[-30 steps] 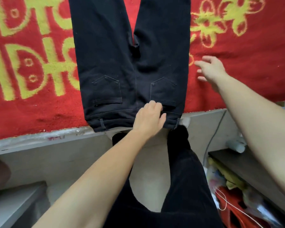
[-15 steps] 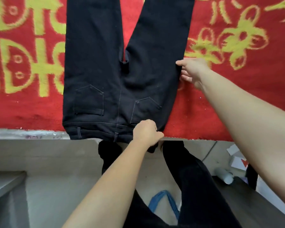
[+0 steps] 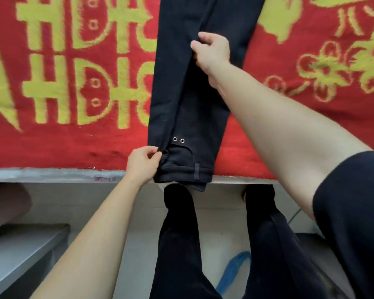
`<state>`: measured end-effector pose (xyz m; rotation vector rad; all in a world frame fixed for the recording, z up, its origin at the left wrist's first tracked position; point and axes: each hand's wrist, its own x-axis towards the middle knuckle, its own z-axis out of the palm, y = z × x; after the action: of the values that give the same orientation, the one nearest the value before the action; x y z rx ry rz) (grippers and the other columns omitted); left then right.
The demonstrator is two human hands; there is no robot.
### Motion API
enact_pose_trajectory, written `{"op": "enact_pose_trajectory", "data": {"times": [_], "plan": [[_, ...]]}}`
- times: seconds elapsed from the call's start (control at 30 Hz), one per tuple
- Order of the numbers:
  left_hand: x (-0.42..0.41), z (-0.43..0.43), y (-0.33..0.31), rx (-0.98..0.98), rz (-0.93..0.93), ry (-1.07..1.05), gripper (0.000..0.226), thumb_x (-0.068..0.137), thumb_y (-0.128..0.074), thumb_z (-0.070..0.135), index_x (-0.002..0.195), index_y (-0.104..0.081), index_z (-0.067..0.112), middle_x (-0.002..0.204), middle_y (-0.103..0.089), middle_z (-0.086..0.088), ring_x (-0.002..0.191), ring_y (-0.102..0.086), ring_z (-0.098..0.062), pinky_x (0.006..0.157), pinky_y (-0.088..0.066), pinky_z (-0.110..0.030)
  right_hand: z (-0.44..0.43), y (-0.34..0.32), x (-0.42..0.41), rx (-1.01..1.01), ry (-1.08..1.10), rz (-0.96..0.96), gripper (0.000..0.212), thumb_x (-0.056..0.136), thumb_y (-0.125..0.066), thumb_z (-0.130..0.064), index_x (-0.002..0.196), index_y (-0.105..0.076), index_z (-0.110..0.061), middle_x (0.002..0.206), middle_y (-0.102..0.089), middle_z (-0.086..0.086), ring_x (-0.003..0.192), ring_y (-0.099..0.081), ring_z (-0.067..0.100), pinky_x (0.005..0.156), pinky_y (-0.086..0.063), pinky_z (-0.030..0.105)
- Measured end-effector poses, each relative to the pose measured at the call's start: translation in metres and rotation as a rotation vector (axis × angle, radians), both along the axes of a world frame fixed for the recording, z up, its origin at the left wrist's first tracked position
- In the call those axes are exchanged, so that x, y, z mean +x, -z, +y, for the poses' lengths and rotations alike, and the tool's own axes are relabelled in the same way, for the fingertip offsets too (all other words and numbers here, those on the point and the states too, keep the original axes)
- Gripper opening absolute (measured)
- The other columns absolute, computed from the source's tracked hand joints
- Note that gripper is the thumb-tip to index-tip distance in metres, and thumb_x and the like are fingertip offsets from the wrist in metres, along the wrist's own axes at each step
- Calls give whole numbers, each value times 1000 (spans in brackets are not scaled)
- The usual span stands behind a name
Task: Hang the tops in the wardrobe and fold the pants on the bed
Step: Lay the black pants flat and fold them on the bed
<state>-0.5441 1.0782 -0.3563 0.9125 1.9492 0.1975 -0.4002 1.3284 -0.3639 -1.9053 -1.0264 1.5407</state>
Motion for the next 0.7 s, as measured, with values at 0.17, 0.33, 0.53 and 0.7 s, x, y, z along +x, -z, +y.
{"op": "enact_pose_trajectory", "data": {"times": [0.17, 0.33, 0.53, 0.7], "plan": [[-44, -7, 33, -89, 101, -6, 21, 91, -61, 18, 106, -76, 15, 110, -74, -2, 106, -65, -21, 93, -47, -31, -13, 26, -74, 18, -152, -96, 38, 96, -61, -22, 135, -56, -21, 93, -66, -10, 101, -65, 11, 100, -51, 32], [-56, -5, 54, -136, 50, -37, 16, 87, -67, 21, 100, -77, 18, 102, -75, 0, 100, -67, -20, 90, -49, -28, -15, 41, -93, 15, -353, -246, 44, 101, -52, -22, 144, -45, -20, 119, -62, -6, 113, -58, 10, 101, -43, 22], [-64, 10, 46, -236, -168, -137, 20, 83, -63, 12, 101, -72, 14, 93, -74, -6, 90, -69, -27, 88, -56, -46, -13, 19, -53, 219, -424, -569, 38, 98, -50, -28, 136, -56, -22, 131, -56, -2, 120, -54, 14, 99, -39, 24], [-58, 32, 40, -269, -319, -225, 22, 82, -70, 7, 104, -70, 7, 98, -73, -14, 80, -61, -20, 85, -55, -48, -63, 18, 4, 191, 33, -750, 76, 81, -58, -68, 139, -44, -21, 132, -50, 1, 124, -49, 20, 103, -36, 35]]}}
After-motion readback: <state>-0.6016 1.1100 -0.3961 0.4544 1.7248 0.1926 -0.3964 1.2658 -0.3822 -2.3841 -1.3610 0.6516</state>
